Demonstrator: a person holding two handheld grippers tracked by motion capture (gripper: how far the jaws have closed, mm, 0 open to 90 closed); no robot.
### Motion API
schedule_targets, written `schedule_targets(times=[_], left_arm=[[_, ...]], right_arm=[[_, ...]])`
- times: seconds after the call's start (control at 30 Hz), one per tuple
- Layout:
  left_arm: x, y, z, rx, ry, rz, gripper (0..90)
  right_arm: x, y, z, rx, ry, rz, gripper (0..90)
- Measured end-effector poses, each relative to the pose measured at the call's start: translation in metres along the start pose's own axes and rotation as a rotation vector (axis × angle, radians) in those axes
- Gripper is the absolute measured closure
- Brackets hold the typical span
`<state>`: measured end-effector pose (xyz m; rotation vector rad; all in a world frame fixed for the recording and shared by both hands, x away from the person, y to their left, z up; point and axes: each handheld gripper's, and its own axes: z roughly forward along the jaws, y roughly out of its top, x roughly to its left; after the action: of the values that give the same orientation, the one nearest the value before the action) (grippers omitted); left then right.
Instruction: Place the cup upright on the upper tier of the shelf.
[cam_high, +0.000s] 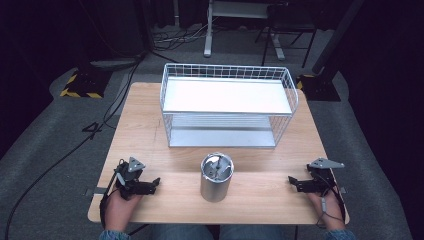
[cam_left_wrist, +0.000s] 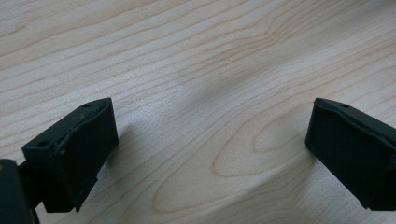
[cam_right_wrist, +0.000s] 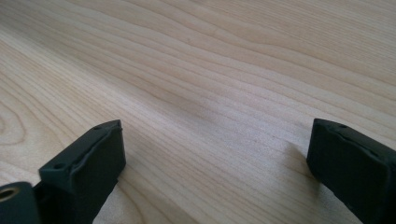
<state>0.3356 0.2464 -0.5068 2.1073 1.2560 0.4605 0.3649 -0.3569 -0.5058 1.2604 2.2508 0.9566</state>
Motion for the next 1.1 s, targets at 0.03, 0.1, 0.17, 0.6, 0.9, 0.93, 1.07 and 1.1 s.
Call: schedule_targets(times=[0.03, 0.1, 0.17, 0.6, 0.9, 0.93, 1.07, 1.1], left_arm=[[0.0, 0.0, -0.001, 0.003, 0.003, -0.002, 2.8], [0.0, -0.001, -0.001, 0.004, 0.01, -0.018, 2.6], [0.001, -0.001, -0.001, 0.014, 0.009, -0.02, 0.0], [-0.007, 0.013, -0.028, -0.087, -0.046, -0.016, 0.0], [-0.013, 0.021, -0.052, -0.215, -0.114, -0.045, 0.0], [-0.015, 0.022, -0.056, -0.234, -0.114, -0.039, 0.0], [-0.019, 0.027, -0.064, -0.263, -0.122, -0.039, 0.0], [-0.02, 0.027, -0.066, -0.269, -0.126, -0.039, 0.0]], right_arm=[[0.0, 0.0, 0.0, -0.001, 0.001, -0.002, 5.6], [0.0, 0.0, 0.0, -0.003, -0.003, -0.004, 5.7], [0.001, 0.0, 0.0, -0.003, -0.002, -0.001, 5.9], [0.001, 0.0, 0.0, -0.005, -0.004, 0.001, 6.4], [0.001, 0.0, 0.0, -0.005, -0.003, 0.002, 6.8], [0.001, 0.0, 0.0, -0.006, -0.003, 0.005, 7.2], [0.001, 0.0, -0.001, -0.006, -0.003, 0.003, 7.4], [0.001, 0.0, -0.001, -0.007, -0.003, 0.003, 7.4]])
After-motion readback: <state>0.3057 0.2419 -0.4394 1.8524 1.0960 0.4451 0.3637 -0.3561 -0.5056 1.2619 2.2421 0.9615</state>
